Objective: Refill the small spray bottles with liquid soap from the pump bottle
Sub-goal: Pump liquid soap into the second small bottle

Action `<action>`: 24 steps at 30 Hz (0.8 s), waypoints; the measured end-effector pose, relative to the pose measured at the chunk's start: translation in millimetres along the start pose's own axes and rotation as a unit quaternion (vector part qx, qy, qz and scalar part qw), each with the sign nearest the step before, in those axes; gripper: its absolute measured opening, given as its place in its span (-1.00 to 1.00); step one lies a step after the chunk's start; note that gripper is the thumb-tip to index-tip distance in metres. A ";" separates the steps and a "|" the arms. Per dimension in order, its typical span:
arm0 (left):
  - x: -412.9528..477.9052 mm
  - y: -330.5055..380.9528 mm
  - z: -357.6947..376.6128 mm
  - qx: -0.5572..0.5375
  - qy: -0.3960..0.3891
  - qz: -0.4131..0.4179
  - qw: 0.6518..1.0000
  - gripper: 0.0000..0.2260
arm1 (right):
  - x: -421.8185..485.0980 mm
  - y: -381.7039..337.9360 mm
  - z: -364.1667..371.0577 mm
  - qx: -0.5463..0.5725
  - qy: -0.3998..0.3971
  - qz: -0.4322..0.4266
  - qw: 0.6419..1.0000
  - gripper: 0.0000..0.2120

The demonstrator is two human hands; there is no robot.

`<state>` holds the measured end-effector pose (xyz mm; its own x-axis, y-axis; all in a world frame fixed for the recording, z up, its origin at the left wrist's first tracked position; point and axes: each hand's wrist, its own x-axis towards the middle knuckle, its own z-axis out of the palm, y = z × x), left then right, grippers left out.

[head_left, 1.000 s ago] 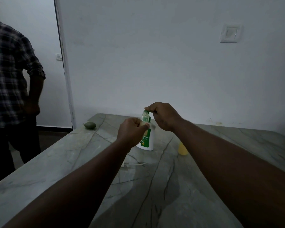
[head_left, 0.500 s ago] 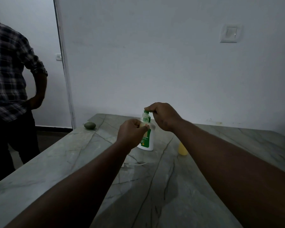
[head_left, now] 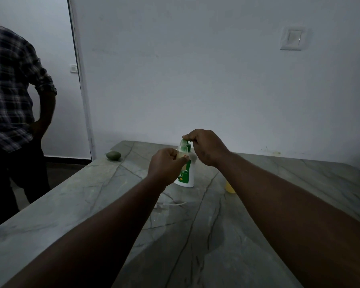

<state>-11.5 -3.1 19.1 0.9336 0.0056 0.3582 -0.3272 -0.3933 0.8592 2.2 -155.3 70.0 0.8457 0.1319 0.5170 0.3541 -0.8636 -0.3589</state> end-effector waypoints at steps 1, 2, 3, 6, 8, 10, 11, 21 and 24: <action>-0.3 -0.5 0.0 -0.001 -0.001 0.000 1.000 -0.82 | 0.3 0.2 -1.7 0.000 -0.002 0.000 1.000 -0.58; -0.3 -0.4 -0.2 -0.001 -0.001 0.000 1.000 -0.82 | 1.1 0.5 -3.6 -0.001 -0.002 -0.002 1.000 -0.58; -0.1 0.1 -1.1 0.000 0.000 0.000 1.000 -0.82 | 2.3 0.4 -5.5 -0.003 -0.004 -0.006 1.000 -0.59; 2.5 2.5 -3.6 -0.008 0.003 -0.002 1.000 -0.83 | 3.3 -0.3 -6.9 -0.010 -0.008 -0.010 1.000 -0.58; 3.6 3.1 -3.4 -0.009 0.002 0.002 1.000 -0.83 | 1.9 0.1 -4.7 -0.007 -0.003 -0.008 1.000 -0.57; 3.1 2.8 -2.7 -0.009 0.001 0.000 1.000 -0.83 | -0.2 -0.1 -1.3 0.002 0.003 -0.004 1.000 -0.57; 2.8 2.1 -2.2 -0.008 0.000 -0.003 1.000 -0.83 | -1.2 -0.2 0.3 0.007 0.004 -0.003 1.000 -0.57; 2.5 1.1 -3.4 -0.007 0.006 0.001 1.000 -0.82 | -0.3 -0.7 -7.0 -0.006 -0.004 -0.010 1.000 -0.58; 4.4 1.9 -5.1 -0.006 0.005 0.002 1.000 -0.83 | 1.9 -1.7 -8.4 -0.014 -0.010 -0.013 1.000 -0.59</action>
<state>-8.8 0.9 24.2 0.9312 0.0128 0.3643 -0.3321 -0.3823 0.8623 -0.1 -157.7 78.1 0.8440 0.1649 0.5103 0.3657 -0.8729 -0.3230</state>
